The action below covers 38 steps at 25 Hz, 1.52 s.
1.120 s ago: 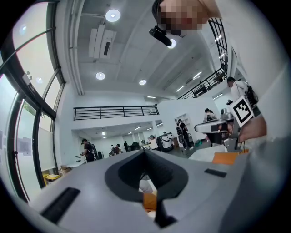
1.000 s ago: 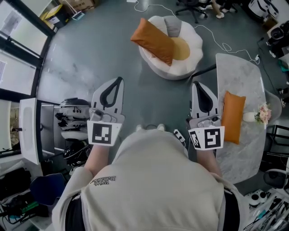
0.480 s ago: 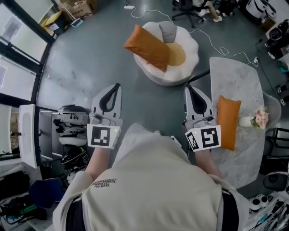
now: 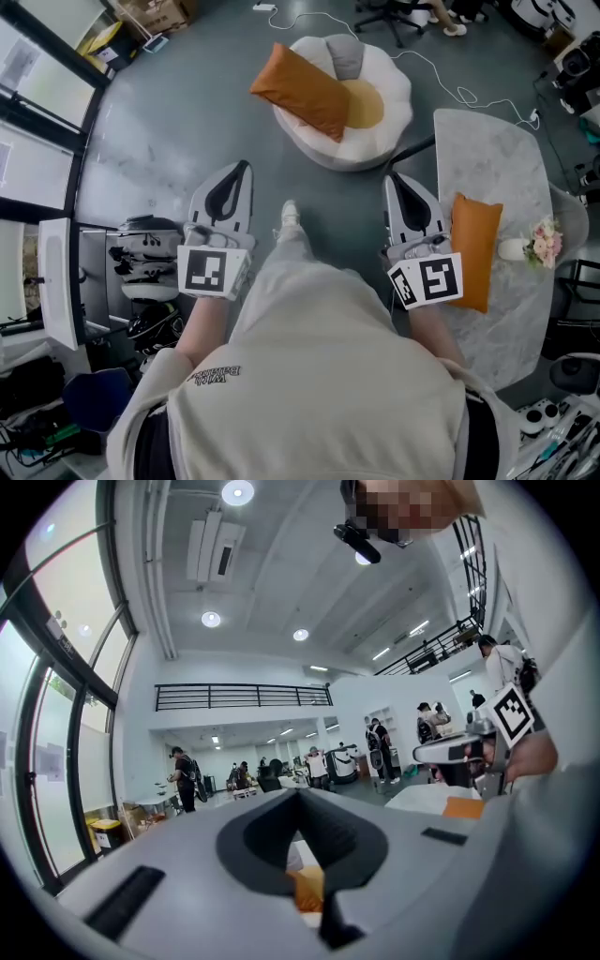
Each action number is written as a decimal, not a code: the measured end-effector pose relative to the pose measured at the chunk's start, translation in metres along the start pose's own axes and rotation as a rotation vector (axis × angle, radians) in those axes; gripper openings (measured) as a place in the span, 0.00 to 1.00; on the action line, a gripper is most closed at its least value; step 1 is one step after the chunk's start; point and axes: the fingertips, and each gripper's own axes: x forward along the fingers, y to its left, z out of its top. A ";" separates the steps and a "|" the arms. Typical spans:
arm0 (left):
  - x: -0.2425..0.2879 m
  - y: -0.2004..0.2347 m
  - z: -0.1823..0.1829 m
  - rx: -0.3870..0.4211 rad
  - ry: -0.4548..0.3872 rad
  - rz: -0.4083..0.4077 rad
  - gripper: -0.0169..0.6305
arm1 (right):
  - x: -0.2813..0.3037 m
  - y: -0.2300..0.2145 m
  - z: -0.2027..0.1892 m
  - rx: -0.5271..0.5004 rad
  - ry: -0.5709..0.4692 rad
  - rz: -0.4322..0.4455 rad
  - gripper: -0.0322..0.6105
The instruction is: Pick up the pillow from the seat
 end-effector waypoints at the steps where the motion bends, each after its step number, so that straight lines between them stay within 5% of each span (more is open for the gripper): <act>1: 0.003 0.003 -0.005 0.000 -0.003 0.013 0.04 | 0.000 -0.003 -0.004 -0.006 0.003 -0.003 0.06; 12: 0.063 0.014 -0.043 0.032 -0.046 -0.036 0.04 | 0.063 -0.038 -0.027 -0.151 -0.039 -0.073 0.06; 17: 0.101 0.058 -0.063 0.020 0.032 0.010 0.04 | 0.116 -0.046 -0.040 -0.188 -0.014 -0.073 0.06; 32: 0.253 0.178 -0.102 0.059 0.171 -0.082 0.04 | 0.299 -0.074 -0.062 -0.222 0.077 -0.068 0.06; 38: 0.327 0.228 -0.088 0.017 0.112 -0.131 0.04 | 0.377 -0.103 -0.070 -0.171 0.119 -0.125 0.06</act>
